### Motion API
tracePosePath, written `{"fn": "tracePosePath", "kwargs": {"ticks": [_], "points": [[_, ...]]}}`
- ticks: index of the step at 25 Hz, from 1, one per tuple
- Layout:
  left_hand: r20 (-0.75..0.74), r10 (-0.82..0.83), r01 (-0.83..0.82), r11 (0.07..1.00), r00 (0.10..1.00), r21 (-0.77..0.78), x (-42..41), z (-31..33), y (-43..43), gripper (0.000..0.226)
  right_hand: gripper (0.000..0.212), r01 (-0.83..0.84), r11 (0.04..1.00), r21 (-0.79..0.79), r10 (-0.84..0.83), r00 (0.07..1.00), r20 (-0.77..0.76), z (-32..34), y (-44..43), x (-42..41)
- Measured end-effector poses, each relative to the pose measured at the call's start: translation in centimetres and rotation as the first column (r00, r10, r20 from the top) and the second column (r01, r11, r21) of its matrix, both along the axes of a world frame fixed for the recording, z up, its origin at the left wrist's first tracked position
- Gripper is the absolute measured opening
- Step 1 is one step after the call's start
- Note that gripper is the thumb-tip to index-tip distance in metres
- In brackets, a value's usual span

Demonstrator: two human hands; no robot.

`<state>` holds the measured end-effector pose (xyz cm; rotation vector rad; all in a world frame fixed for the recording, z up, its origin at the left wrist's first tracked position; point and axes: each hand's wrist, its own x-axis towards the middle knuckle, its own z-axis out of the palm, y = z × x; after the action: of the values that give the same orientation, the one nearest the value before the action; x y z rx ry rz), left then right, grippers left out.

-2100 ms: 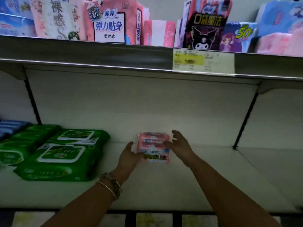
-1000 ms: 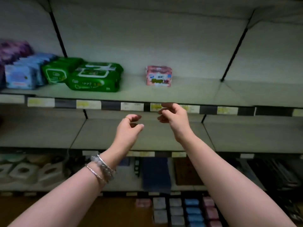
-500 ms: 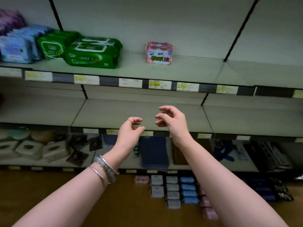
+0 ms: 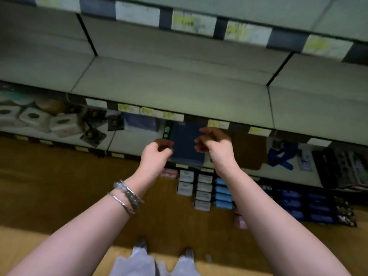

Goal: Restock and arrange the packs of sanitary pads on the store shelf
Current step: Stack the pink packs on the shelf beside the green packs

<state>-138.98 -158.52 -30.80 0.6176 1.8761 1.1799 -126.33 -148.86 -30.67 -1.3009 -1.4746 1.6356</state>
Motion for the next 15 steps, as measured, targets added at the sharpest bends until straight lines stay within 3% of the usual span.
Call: {"fn": "tracePosePath", "kwargs": {"ticks": [5, 9, 15], "points": [[0.138, 0.072, -0.062, 0.995, 0.988, -0.075, -1.6, -8.0, 1.2, 0.023, 0.018, -0.007, 0.999, -0.040, 0.007, 1.000, -0.003, -8.0, 1.5, -0.9], [0.076, 0.063, -0.050, 0.986, 0.995, -0.161, -4.9, -18.7, 1.8, 0.015, 0.018, 0.036, 0.997, -0.065, -0.034, 0.999, 0.030, -17.1, 3.0, -2.5], [0.035, 0.001, 0.007, 0.971, 0.999, -0.241, -7.4, -35.0, 1.5, 0.022, 0.018, 0.101, 0.983, -0.154, -0.099, 0.995, 0.021, -33.4, 2.4, -5.5]]}}
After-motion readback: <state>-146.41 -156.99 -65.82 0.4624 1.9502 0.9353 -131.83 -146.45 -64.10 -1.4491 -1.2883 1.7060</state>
